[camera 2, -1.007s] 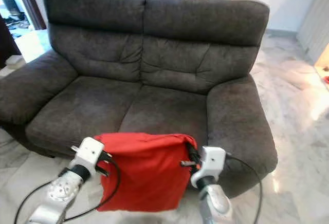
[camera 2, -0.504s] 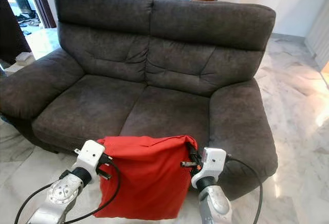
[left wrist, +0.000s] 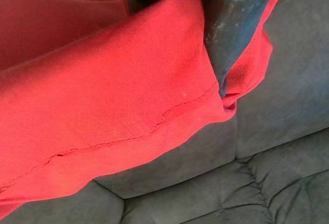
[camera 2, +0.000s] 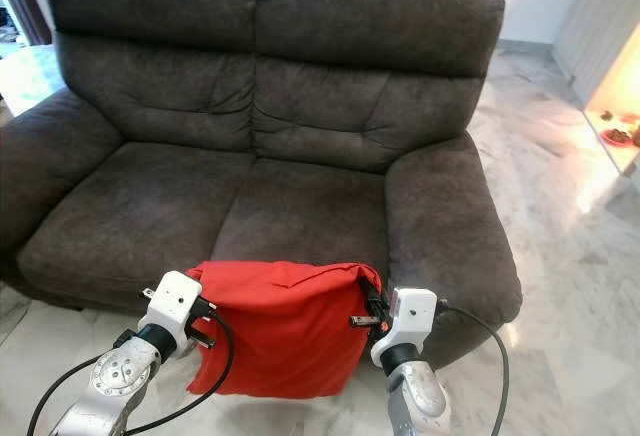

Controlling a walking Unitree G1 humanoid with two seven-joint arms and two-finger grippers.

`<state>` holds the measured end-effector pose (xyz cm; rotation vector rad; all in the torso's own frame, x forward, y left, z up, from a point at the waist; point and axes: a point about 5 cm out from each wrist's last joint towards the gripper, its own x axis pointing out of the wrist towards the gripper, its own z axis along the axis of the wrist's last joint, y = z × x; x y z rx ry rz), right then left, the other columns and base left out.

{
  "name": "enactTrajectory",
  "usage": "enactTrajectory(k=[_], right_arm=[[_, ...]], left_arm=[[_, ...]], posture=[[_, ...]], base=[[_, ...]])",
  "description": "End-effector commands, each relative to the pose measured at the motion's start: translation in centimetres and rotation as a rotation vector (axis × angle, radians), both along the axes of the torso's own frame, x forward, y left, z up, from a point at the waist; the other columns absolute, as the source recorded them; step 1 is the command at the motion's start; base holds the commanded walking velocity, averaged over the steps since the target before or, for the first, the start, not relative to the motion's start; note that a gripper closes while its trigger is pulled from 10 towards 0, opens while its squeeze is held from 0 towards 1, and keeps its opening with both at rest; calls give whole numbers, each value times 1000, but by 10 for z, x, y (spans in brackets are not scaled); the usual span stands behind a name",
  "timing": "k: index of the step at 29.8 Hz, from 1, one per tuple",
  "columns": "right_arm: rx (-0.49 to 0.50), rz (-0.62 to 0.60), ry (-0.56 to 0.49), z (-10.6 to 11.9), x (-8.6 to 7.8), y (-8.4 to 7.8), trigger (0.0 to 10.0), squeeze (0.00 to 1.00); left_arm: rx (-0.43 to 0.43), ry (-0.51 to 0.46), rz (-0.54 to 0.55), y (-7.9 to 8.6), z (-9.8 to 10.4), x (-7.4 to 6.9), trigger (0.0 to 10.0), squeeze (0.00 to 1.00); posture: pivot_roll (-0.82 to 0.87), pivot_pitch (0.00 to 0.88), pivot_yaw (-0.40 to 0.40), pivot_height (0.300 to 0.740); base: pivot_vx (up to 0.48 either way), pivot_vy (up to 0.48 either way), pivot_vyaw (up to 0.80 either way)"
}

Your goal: Move the pillow to the sofa from floor

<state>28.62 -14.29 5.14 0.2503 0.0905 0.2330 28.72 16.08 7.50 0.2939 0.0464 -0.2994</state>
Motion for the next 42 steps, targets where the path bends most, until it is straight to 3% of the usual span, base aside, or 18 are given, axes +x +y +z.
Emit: enactTrajectory(k=[1,9,28,42], right_arm=[[-2,11,-35,7,3,3,10000,0],[0,10,-33,6,3,5,10000,0],[-1,8,-35,6,3,7,10000,0],[-39,-11,-102,17,8,2,10000,0]], left_arm=[[-28,-152,-20,-4,30,5,10000,0],[3,-164,-17,-3,30,6,10000,0],[-25,-195,-3,2,36,3,10000,0],[-47,-218,30,4,42,0,10000,0]], posture=[[46,53,-8,740],[53,53,-7,740],[58,54,0,740],[64,55,-7,740]], base=[[0,0,-431],[0,-167,0],[0,-23,0],[0,0,0]])
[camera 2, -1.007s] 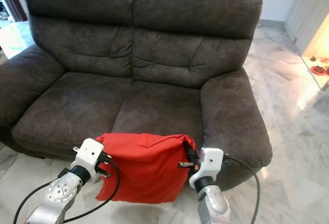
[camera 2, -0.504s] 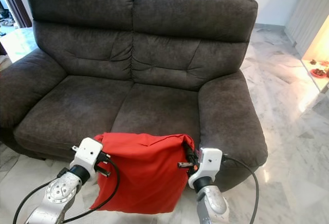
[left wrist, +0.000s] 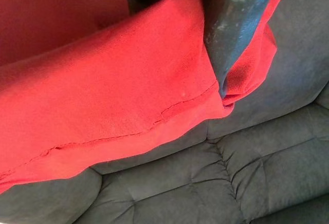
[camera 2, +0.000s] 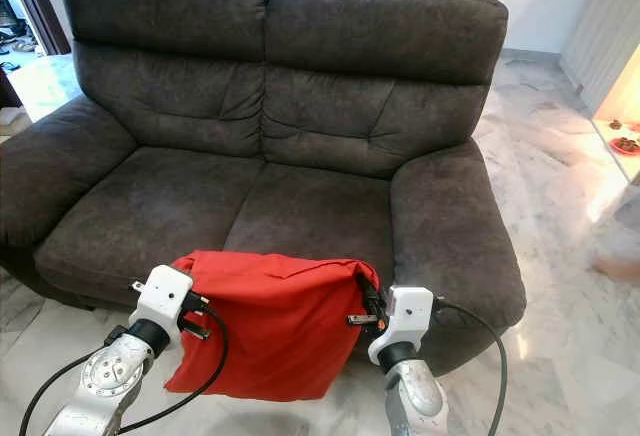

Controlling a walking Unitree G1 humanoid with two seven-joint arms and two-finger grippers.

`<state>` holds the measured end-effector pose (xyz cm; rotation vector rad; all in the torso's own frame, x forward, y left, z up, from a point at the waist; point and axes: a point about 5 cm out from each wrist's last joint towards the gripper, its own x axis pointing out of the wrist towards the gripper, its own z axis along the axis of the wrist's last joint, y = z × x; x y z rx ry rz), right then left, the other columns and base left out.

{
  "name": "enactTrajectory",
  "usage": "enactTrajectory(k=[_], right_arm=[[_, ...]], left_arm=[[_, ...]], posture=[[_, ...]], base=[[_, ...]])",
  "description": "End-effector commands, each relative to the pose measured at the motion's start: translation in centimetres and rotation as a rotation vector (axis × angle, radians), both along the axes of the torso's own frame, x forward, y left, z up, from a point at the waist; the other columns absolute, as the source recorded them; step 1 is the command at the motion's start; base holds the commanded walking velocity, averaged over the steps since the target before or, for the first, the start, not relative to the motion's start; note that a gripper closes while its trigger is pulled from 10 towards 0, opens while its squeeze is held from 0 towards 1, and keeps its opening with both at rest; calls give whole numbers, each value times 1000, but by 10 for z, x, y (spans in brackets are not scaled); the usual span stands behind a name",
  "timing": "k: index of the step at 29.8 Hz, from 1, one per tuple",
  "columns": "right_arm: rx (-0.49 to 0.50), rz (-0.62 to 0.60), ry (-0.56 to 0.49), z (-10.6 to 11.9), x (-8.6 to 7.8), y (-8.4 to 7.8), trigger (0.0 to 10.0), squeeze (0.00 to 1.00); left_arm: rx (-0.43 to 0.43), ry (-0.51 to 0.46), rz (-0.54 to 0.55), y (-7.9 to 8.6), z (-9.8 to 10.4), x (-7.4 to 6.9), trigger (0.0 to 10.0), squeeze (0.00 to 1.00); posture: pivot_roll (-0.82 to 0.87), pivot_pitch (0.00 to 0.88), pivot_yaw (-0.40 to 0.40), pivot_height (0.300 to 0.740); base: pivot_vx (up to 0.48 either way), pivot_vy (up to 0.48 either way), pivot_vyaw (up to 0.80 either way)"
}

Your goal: Move the pillow to the sofa from floor

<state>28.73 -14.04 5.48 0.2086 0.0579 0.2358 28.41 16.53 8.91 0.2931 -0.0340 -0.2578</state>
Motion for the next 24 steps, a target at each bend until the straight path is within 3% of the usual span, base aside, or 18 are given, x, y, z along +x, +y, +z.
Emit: enactTrajectory(k=[1,5,21,24], right_arm=[[-3,-18,-66,14,8,-3,10000,0],[1,-33,-72,16,10,-7,10000,0],[9,-24,-62,14,9,-5,10000,0],[9,-23,-61,14,9,-5,10000,0]], left_arm=[[-37,-135,9,0,28,4,10000,0],[-40,-133,15,1,28,4,10000,0],[-51,-124,25,1,26,3,10000,0],[-61,-123,29,1,26,4,10000,0]], posture=[[65,55,-8,740],[62,54,-10,740],[63,54,-10,740],[62,53,-9,740]], base=[[0,0,0],[0,0,0],[0,0,-800],[0,480,-800]])
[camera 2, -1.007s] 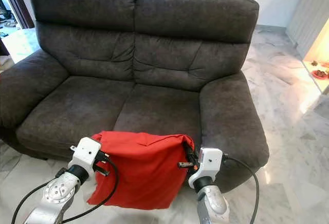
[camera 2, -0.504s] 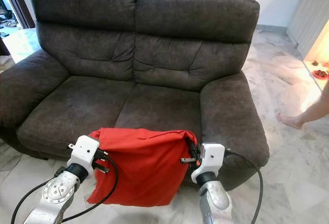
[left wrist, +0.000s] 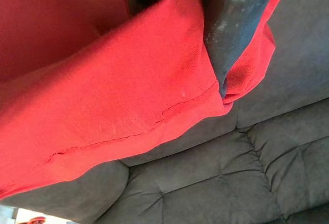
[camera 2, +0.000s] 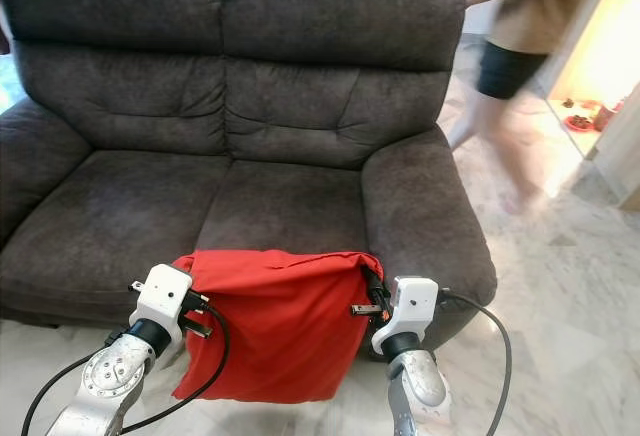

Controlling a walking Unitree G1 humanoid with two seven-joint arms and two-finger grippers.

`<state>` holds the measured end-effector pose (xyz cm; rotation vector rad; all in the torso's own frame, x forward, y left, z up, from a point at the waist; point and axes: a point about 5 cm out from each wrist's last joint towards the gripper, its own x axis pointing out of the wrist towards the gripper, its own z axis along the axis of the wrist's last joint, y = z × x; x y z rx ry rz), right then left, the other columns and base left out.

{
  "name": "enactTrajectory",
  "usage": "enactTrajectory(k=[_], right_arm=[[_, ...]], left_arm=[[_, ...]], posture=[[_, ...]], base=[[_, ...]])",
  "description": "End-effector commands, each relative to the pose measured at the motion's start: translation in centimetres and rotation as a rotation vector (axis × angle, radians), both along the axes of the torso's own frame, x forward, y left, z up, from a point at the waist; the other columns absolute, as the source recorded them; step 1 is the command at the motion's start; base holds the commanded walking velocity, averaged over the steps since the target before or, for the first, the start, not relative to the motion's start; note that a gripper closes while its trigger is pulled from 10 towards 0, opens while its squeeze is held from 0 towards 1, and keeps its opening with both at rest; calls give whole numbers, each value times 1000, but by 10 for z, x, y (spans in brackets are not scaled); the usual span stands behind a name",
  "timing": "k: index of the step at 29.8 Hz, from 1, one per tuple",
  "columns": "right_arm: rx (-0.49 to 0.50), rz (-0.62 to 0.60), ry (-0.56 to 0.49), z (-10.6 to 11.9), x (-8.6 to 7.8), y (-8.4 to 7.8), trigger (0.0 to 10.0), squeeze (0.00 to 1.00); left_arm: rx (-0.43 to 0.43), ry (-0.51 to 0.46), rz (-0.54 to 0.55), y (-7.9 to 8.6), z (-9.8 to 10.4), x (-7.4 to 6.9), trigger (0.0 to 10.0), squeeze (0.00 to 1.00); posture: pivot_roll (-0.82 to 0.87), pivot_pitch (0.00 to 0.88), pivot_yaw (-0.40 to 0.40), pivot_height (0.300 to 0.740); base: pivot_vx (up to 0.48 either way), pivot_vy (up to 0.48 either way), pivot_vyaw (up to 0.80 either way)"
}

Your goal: Move the pillow to the sofa from floor

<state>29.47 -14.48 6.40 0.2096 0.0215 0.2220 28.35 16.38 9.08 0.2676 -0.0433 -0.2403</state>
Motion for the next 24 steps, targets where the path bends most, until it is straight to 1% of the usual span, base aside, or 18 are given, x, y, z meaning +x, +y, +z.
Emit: enactTrajectory(k=[1,3,24], right_arm=[[4,-5,-26,5,2,0,10000,0],[2,-4,-28,5,2,0,10000,0],[-5,-1,-52,8,4,0,10000,0]], left_arm=[[-29,-116,13,3,25,4,10000,0],[-20,-123,4,2,25,4,10000,0],[-24,-136,9,0,27,1,10000,0]], posture=[[62,53,-9,740],[61,50,-9,740],[68,53,-10,740]], base=[[0,480,-800],[0,0,-800],[0,0,0]])
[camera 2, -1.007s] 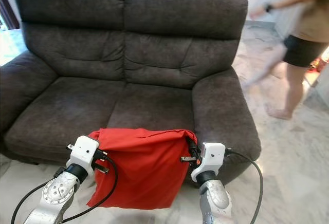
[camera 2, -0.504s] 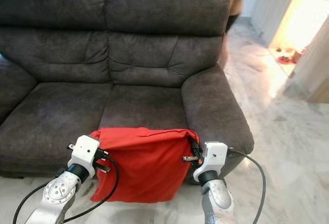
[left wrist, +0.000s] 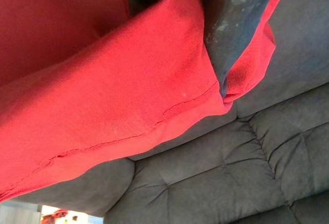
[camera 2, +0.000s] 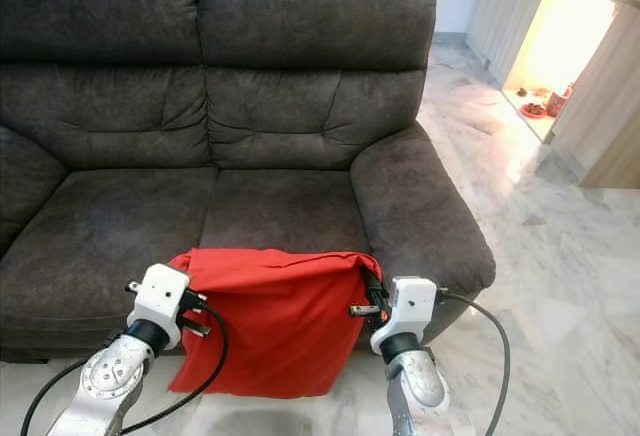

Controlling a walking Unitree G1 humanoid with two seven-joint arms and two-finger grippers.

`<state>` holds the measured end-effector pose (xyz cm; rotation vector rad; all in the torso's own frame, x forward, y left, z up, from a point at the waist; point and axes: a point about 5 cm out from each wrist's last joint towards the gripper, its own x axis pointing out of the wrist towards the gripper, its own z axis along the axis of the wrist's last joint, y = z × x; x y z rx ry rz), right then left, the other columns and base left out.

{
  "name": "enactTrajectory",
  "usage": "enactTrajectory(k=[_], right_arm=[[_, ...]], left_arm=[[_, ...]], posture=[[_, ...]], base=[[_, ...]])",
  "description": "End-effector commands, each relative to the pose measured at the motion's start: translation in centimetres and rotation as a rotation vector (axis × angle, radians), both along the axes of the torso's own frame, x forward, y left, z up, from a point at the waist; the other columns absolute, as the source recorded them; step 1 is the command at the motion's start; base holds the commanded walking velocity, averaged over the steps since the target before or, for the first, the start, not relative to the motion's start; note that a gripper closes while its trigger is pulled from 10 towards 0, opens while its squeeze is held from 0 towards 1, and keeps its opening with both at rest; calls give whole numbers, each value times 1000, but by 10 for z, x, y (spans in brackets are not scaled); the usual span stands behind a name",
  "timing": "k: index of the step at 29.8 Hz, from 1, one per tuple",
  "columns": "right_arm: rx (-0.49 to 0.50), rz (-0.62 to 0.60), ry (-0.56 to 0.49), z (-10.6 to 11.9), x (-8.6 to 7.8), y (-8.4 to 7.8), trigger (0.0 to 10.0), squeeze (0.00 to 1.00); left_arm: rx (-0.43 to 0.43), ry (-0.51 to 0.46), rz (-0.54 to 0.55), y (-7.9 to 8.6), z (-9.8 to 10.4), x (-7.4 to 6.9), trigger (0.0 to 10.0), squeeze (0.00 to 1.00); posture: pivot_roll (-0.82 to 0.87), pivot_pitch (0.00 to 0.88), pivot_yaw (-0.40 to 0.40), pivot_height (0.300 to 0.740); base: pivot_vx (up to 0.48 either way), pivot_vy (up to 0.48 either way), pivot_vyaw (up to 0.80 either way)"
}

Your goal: Move the pillow to the sofa from floor

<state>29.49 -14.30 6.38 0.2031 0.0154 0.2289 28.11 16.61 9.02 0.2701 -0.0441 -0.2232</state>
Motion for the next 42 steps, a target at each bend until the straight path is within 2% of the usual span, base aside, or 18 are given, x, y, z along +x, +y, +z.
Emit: enactTrajectory(k=[1,7,11,15,20,35,42], right_arm=[[5,-2,-45,9,4,-1,10000,0],[-4,9,-60,12,5,1,10000,0],[-11,2,-115,27,12,-1,10000,0],[-14,-6,-129,32,15,-3,10000,0],[-25,-7,-116,29,14,-3,10000,0],[-26,-14,-122,32,18,-4,10000,0],[-33,-26,-110,30,18,-5,10000,0]], left_arm=[[-32,-136,2,-2,29,4,10000,0],[-49,-145,32,-1,31,6,10000,0],[-62,-172,60,-1,37,7,10000,0],[-60,-185,77,2,39,8,10000,0],[-58,-183,77,2,39,8,10000,0],[-65,-174,74,0,38,7,10000,0],[-64,-169,74,0,37,7,10000,0]], posture=[[70,54,-9,740],[72,55,-5,740],[70,55,-2,740],[71,56,0,740],[71,56,0,740],[74,58,0,740],[72,57,1,740]], base=[[0,0,0],[0,0,0],[0,0,0],[0,0,0],[0,0,0],[271,0,0],[0,0,0]])
